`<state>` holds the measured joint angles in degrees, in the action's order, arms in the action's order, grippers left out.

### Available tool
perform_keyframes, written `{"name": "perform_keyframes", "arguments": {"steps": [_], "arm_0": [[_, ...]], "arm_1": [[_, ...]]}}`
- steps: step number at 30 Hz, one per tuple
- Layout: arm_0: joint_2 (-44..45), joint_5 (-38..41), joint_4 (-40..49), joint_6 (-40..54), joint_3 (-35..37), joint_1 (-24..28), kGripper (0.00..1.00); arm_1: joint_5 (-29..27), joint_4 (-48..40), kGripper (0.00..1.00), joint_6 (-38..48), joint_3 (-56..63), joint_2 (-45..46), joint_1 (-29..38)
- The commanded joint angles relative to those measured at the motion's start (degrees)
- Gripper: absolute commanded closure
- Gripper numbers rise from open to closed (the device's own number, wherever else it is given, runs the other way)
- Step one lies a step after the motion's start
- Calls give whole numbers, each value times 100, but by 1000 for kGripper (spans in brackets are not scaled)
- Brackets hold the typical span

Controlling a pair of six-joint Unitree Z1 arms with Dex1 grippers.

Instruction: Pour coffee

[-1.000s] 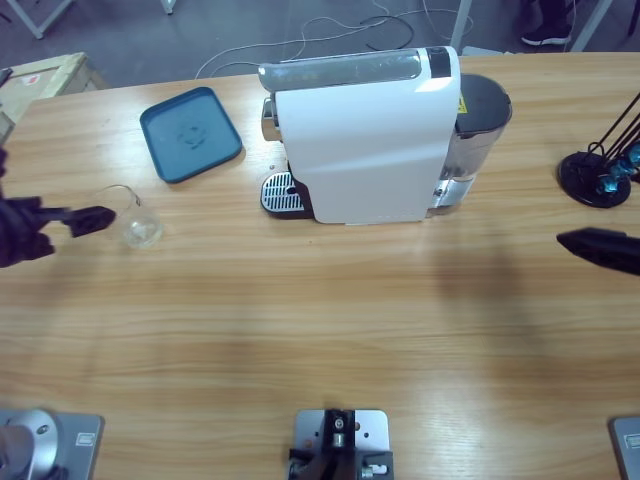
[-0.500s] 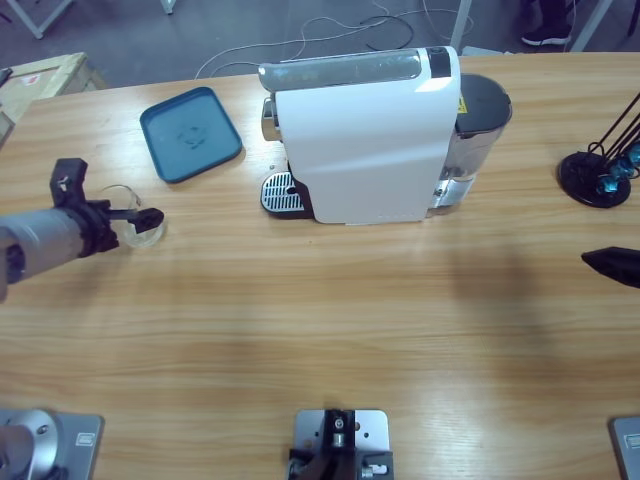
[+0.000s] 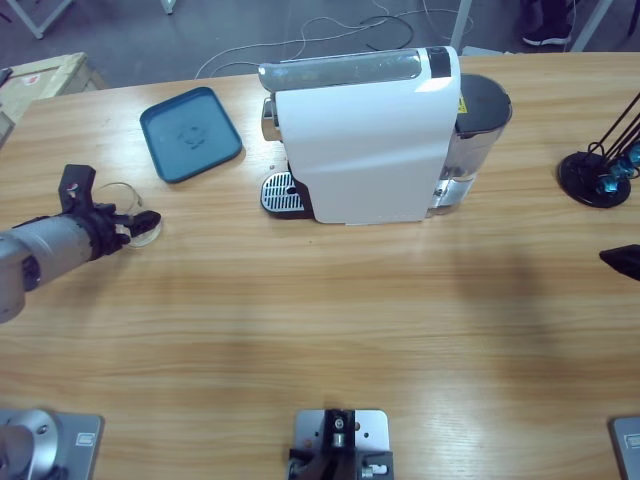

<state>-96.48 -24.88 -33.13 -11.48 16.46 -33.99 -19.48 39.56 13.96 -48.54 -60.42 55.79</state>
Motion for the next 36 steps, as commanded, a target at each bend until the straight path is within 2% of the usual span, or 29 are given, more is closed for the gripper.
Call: {"name": "perform_keyframes", "arguments": {"steps": [1,3,6,9,11,15,20,24,29,36], "arm_0": [[1003,1609,-290,1039,-294,-64,1000],[1413,2670,-188,1666,-141,-61,1000],[1555,4347,61,2932,138,481,1000],[775,5636,213,3944,583,1134,1000],[161,6198,323,4269,982,1451,1000],[-721,6390,369,4512,1638,1456,1000],[-1266,6390,360,4619,2075,1249,1000],[-1440,6270,410,4602,2358,1008,1000],[-1548,5696,893,4612,2733,605,1000],[-1700,5156,1508,4619,3211,345,1000]], "arm_1": [[-109,96,0,33,68,345,64],[-135,96,0,36,89,435,64],[-161,103,0,36,91,473,64],[-170,126,0,36,80,473,64],[-170,214,0,36,45,516,64],[-188,360,0,36,-3,584,64],[-197,404,0,36,-15,551,64],[-205,404,0,36,-22,533,64],[-249,404,0,36,-15,545,64],[-267,418,0,36,-15,575,64]]}}
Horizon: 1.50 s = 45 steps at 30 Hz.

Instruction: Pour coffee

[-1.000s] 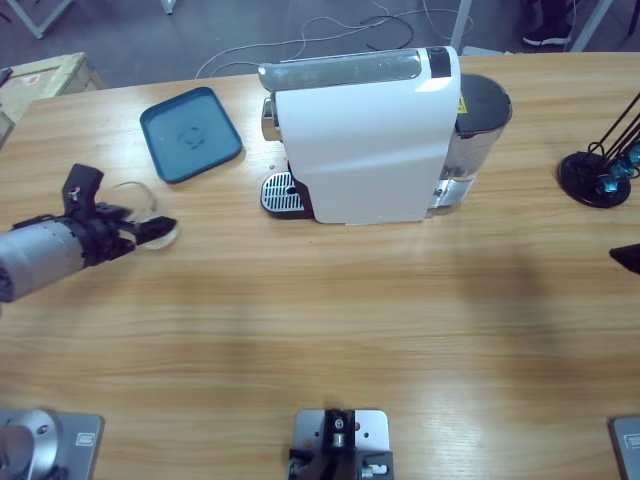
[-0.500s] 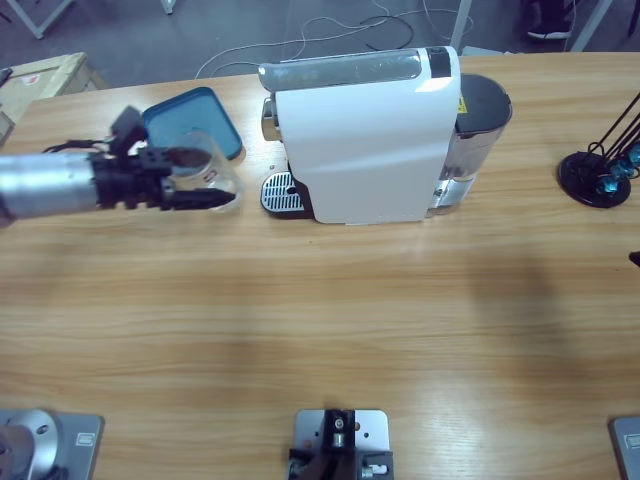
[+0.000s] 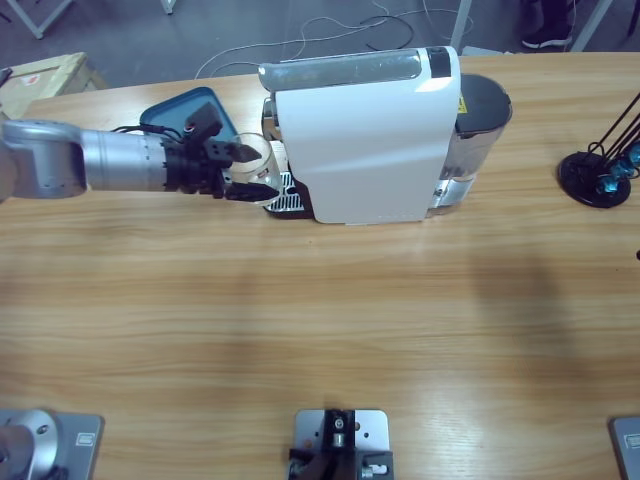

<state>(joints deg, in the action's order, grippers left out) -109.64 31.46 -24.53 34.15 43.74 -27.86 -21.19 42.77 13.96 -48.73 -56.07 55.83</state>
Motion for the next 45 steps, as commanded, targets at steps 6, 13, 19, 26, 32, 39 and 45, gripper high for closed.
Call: {"name": "perform_keyframes", "arguments": {"steps": [6,13,19,26,32,39,45], "arm_0": [[-427,-518,783,74,598,-307,1000],[-462,-675,899,83,669,-430,1000],[-488,-736,994,83,730,-478,1000],[-448,-719,999,83,653,-529,1000],[-367,-437,961,57,542,-532,18],[-298,-161,959,-5,495,-336,18],[308,239,959,-75,97,172,18]], "arm_1": [[-131,149,0,36,-5,140,59],[-158,161,0,36,-5,158,59],[-158,205,0,36,-5,176,58],[-158,237,0,36,-14,140,58],[-158,258,0,36,-14,158,56],[-158,276,0,36,-23,140,58],[-158,263,0,36,-31,114,59]]}}
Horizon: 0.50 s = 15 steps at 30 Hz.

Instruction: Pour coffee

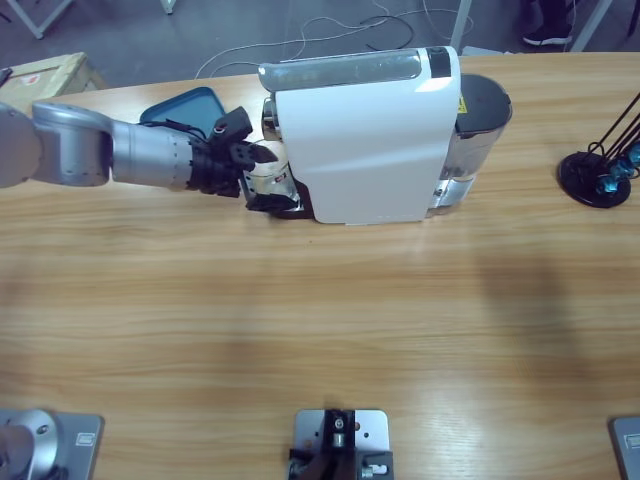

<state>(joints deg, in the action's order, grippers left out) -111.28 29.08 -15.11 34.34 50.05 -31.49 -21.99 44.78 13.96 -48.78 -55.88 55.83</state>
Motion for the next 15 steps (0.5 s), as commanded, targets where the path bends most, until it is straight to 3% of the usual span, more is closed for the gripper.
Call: {"name": "perform_keyframes", "arguments": {"steps": [1,3,4,5,11,13,15], "arm_0": [[653,534,13,-96,-663,549,18],[1017,703,8,-161,-909,627,18],[1954,513,27,-515,-1505,725,18],[2200,314,133,-655,-1582,688,18],[3786,-804,1335,-2072,-1433,405,11],[4019,-1157,1780,-2424,-1289,346,0],[4104,-1447,2300,-2633,-1076,326,0]], "arm_1": [[-77,52,0,38,-26,89,57],[-89,30,0,36,-56,80,57],[-378,-19,0,-59,-675,-222,45],[-427,23,0,-90,-970,-447,-44],[-290,175,14,-111,-3088,-2294,-1106],[183,247,172,-306,-3795,-2946,-1472],[712,356,224,-507,-4368,-3520,-1713]]}}
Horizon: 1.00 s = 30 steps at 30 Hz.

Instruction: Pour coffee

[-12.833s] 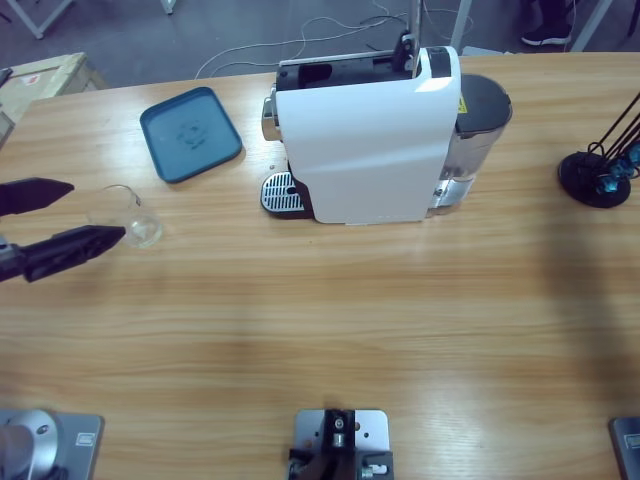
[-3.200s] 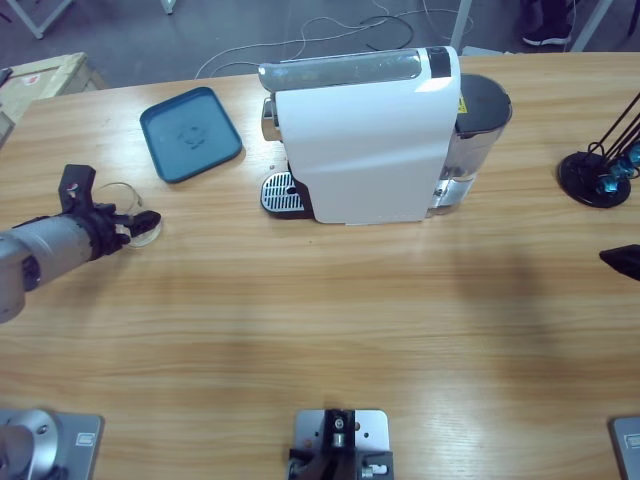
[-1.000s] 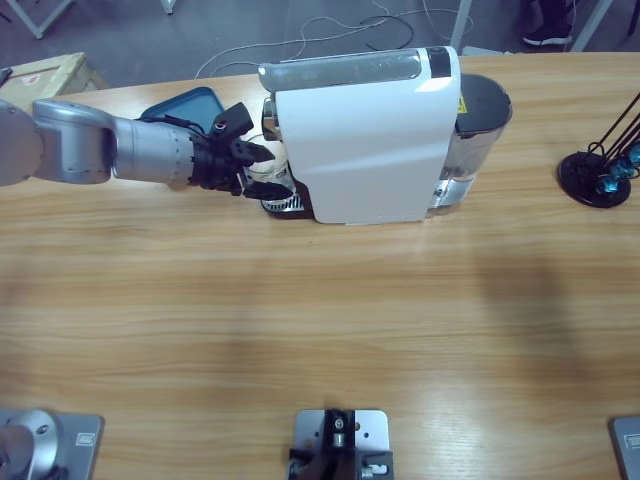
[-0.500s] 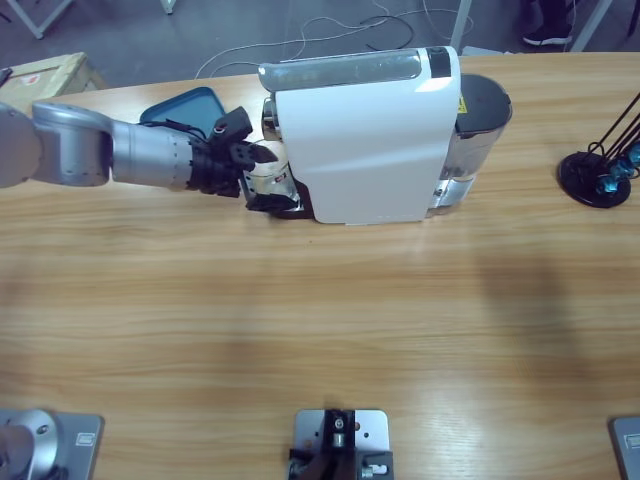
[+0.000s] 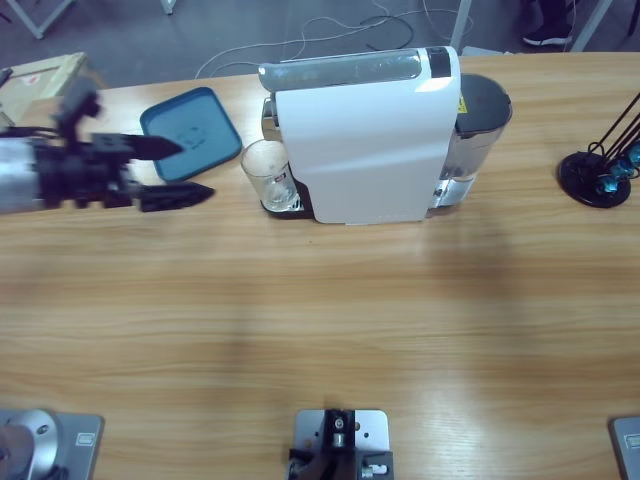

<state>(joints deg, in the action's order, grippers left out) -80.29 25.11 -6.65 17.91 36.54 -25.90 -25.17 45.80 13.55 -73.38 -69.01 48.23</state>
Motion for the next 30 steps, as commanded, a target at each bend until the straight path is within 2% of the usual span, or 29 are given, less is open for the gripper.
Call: {"name": "perform_keyframes", "arguments": {"steps": [1,3,4,5,9,15,22,30], "arm_0": [[1044,-1192,1730,-1002,405,-265,0],[1069,-1210,1818,-1086,435,-332,0],[1074,-1213,1830,-1090,426,-356,0],[1088,-1215,1834,-1130,412,-467,0],[1193,-1215,1860,-1313,319,-754,0],[1253,-1203,1860,-1404,196,-759,0],[1009,-1176,1778,-1404,196,-759,0],[951,-1157,1772,-1404,178,-759,0]], "arm_1": [[1200,257,329,-515,-2080,-2414,-989],[1636,345,450,-520,-2428,-2799,-1035],[1873,451,787,-520,-2650,-3062,-1068],[1917,558,990,-520,-2827,-3259,-1070],[1838,1119,1000,-487,-3639,-4082,-1073],[2104,1577,1000,-511,-4464,-4711,-1307],[2060,1978,1000,-511,-4624,-4750,-1342],[2327,2135,1000,-511,-4712,-4706,-1210]]}}
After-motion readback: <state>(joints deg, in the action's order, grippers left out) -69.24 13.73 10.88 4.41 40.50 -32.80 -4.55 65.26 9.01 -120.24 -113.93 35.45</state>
